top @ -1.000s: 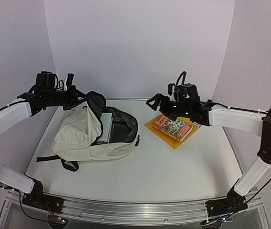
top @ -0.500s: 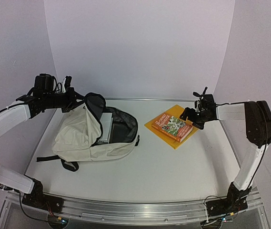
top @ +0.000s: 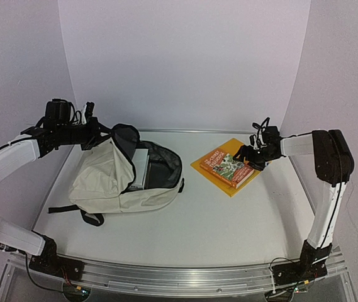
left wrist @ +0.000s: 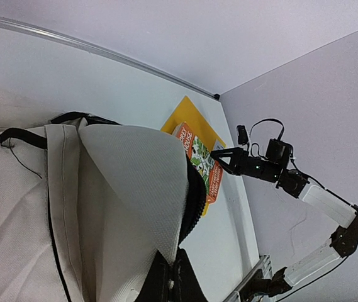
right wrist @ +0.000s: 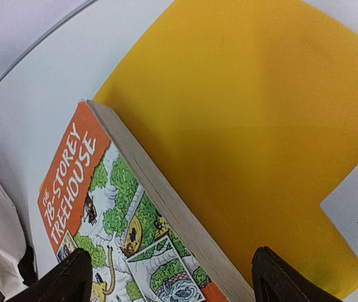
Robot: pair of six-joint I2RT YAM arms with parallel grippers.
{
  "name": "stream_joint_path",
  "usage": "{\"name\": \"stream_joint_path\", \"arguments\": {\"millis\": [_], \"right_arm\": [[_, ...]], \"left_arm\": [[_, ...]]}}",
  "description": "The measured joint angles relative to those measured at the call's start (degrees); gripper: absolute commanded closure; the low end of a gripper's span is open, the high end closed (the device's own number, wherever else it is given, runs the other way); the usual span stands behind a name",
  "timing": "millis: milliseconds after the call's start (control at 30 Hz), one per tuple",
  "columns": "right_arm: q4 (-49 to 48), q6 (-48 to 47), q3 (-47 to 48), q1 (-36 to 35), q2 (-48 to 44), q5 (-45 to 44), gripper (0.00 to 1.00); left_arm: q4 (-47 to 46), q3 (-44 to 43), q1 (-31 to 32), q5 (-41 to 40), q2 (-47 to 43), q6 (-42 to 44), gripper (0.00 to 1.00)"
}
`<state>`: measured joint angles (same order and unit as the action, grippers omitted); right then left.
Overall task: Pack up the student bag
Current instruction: Pick up the book from the center of the board.
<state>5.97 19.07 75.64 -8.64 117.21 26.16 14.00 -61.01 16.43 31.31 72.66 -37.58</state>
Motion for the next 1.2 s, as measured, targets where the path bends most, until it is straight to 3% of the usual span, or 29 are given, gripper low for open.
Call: {"name": "stream_joint_path", "arguments": {"millis": [433, 733, 933, 1133, 1200], "right_arm": [[0.53, 3.0, -11.9, -3.17, -6.8, 7.9, 0.31], [-1.62, 7.1, -12.87, -3.08, -5.55, 9.16, 0.64], [-6.66, 10.28, -15.47, -3.1, -5.51, 13.4, 0.99], [-12.72, 16.01, -18.06, -3.1, -5.54, 16.57, 1.0], [-14.7, 17.97, -19.11, -3.11, -5.87, 17.12, 1.0]], "left_arm": [[1.13, 0.48, -0.94, -2.56, 0.11, -0.18, 1.0], [1.49, 0.83, -1.14, -2.95, 0.2, -0.46, 1.0], [1.6, 0.85, -1.14, -2.95, 0.2, -0.48, 1.0], [2.03, 0.88, -1.14, -2.77, 0.22, -0.48, 1.0], [2.51, 0.9, -1.14, -2.32, 0.31, -0.42, 0.96]]}}
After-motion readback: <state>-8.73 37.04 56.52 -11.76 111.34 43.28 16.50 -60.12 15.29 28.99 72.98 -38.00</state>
